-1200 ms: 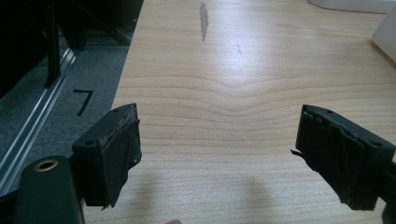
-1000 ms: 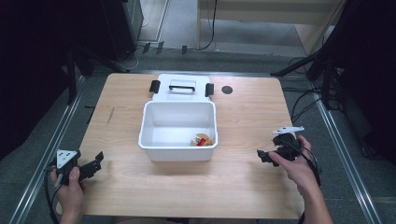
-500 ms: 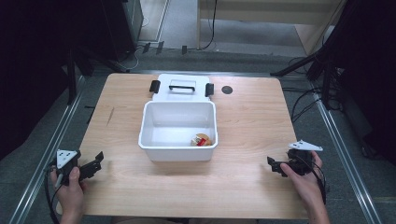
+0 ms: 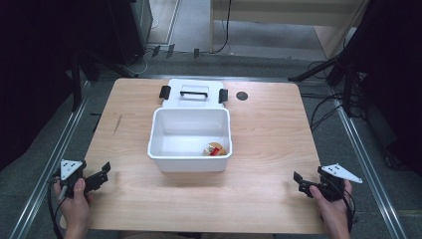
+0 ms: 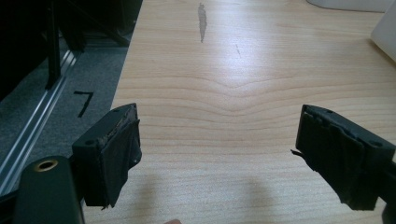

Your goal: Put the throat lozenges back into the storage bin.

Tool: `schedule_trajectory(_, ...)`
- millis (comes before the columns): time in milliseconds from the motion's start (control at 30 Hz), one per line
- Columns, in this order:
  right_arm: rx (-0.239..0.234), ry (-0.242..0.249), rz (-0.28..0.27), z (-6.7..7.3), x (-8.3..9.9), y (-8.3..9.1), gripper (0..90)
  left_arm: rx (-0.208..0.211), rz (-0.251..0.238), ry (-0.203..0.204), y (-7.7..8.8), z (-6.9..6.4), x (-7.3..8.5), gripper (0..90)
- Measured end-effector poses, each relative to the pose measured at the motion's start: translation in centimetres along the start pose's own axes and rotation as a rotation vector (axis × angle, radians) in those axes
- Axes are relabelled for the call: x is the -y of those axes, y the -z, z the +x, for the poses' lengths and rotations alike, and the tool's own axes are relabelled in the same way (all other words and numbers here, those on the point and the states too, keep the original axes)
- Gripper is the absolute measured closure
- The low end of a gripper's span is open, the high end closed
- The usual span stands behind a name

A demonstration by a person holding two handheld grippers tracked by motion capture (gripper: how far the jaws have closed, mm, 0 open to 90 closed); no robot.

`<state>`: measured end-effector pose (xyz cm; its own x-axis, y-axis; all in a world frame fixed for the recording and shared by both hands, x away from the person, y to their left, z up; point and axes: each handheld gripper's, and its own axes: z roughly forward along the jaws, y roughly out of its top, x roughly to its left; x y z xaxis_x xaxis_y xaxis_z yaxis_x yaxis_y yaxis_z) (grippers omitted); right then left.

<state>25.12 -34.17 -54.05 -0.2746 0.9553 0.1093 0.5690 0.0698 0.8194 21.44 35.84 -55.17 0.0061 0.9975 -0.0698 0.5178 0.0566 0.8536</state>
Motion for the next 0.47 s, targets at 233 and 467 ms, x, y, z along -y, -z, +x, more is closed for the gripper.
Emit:
schedule_trajectory(233,0.031,-0.016,-0.055,0.19,1.0,0.48,5.8,-0.002,0.008,-0.013,-0.12,-0.15,-0.03,14.6)
schedule_trajectory(467,0.036,0.002,-0.037,0.47,0.98,0.19,6.4,-0.002,0.011,-0.015,-0.13,-0.16,-0.05,14.6)
